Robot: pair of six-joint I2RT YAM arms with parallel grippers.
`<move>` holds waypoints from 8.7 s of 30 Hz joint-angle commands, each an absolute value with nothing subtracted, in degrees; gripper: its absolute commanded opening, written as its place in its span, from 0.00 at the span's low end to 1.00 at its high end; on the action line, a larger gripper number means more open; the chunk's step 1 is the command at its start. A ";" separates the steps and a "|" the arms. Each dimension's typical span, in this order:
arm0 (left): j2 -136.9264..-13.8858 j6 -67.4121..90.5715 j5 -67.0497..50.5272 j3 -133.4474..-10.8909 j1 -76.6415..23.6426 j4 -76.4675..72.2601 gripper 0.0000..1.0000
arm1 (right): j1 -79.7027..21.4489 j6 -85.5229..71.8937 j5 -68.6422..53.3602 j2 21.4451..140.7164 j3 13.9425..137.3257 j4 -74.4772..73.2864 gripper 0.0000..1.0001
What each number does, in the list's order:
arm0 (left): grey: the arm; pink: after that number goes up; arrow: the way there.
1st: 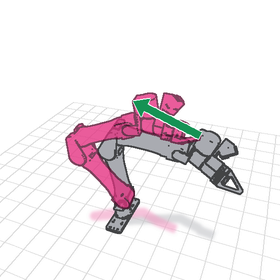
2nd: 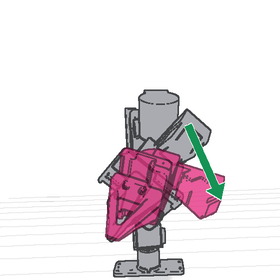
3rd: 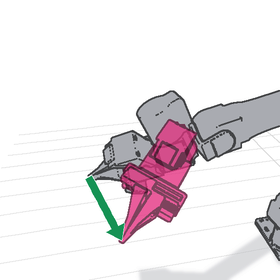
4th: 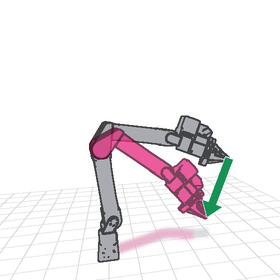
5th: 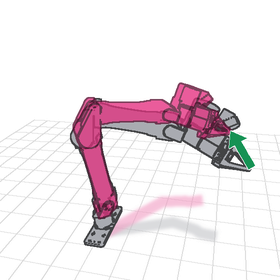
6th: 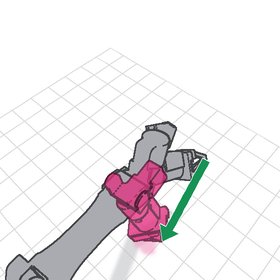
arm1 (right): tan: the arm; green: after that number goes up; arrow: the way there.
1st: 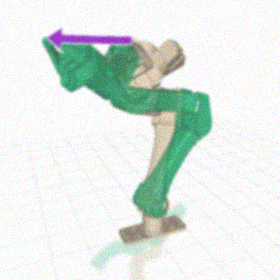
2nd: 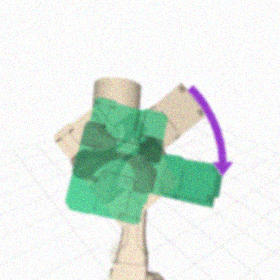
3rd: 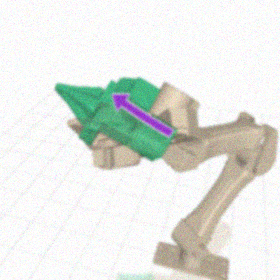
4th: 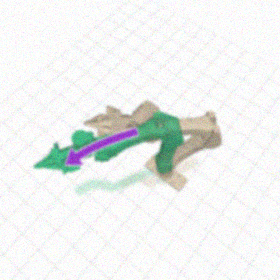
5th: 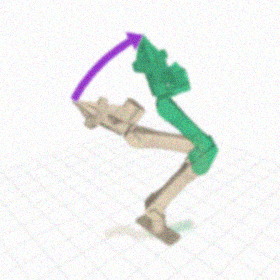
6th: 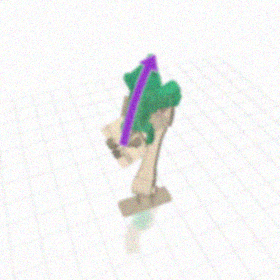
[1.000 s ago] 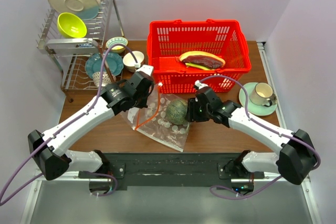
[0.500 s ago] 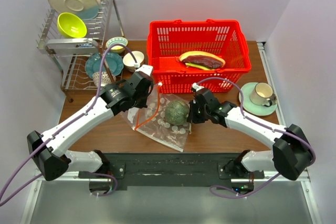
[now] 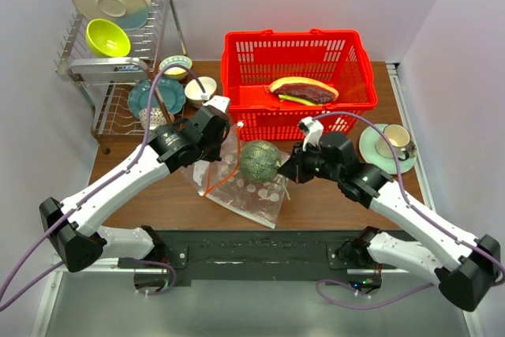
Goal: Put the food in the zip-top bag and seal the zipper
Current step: Pick up the fake fruit from the zipper food storage bag, then pick up the fake fruit from the bin, then adjust the zipper food storage bag at the center of the board, then pick up the fake vegetable from the bin, then adjust the bin at the center of the board.
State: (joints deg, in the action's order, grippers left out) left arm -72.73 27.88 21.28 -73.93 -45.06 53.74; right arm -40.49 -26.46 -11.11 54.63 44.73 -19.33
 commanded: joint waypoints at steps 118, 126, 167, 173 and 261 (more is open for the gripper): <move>-67.59 33.58 -9.40 -70.05 -44.56 35.86 0.00 | -43.24 -23.55 2.65 74.26 70.32 -41.96 0.77; -68.03 32.52 -8.44 -72.42 -44.56 38.23 0.00 | -43.33 -23.38 0.18 81.21 72.59 -39.55 0.11; -68.65 27.51 22.51 -78.14 -38.50 56.96 0.00 | -29.64 -20.47 -17.84 92.90 108.97 -37.09 0.40; -67.32 25.67 19.34 -76.90 -38.50 52.12 0.00 | -20.67 -19.34 -13.45 103.94 123.91 -43.85 0.41; -60.91 24.52 8.17 -67.85 -38.58 42.72 0.00 | -8.88 -7.03 -29.07 100.56 110.40 -33.94 0.00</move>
